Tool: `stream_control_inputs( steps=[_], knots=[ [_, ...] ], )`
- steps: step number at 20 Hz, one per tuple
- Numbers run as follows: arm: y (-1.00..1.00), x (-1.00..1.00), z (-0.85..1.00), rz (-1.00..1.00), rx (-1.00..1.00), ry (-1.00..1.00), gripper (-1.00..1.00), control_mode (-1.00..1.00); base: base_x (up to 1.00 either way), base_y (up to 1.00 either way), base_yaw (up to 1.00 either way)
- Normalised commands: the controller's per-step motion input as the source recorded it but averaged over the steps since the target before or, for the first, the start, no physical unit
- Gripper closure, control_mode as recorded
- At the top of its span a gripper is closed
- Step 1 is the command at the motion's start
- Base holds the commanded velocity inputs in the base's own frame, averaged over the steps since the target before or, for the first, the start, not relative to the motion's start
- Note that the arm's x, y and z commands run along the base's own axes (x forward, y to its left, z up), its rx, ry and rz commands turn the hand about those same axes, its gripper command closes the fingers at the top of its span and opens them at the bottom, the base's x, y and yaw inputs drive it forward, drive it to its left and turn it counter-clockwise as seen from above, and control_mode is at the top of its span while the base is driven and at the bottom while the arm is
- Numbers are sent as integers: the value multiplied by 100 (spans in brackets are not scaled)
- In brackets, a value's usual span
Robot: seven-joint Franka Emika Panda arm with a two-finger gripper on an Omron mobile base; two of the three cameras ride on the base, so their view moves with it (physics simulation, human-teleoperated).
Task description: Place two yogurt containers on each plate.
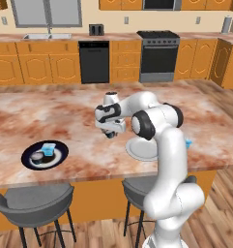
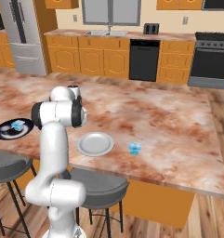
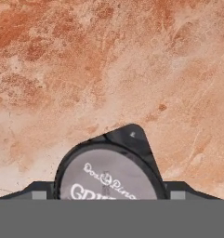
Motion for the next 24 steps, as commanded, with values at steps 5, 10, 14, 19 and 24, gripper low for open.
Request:
stream_control_inputs(
  steps=[5, 10, 14, 19, 24],
  knots=[
    [-27, -7, -8, -5, 0, -11, 100, -100, 0, 0, 0],
    [-44, -46, 23, -3, 4, -34, 100, -100, 0, 0, 0],
    [-62, -86, 48, -5, 8, -26, 100, -100, 0, 0, 0],
    [-63, -95, 35, -3, 8, -9, 100, -100, 0, 0, 0],
    [-59, -24, 22, 0, 7, 2, 100, -100, 0, 0, 0]
  ],
)
